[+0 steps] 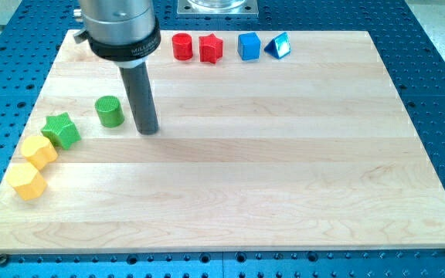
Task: Push the green circle to the top of the green star
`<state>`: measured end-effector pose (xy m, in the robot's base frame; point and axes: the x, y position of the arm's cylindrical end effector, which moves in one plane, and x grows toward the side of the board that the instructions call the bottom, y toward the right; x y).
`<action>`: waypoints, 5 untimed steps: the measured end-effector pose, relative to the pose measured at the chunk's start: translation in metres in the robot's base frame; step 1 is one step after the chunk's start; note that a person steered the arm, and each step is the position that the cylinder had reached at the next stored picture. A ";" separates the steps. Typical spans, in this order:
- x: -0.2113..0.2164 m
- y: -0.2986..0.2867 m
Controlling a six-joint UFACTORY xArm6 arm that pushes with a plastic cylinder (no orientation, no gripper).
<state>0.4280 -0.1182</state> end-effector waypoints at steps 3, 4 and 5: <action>0.008 -0.059; 0.028 -0.058; 0.028 -0.058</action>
<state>0.4564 -0.1766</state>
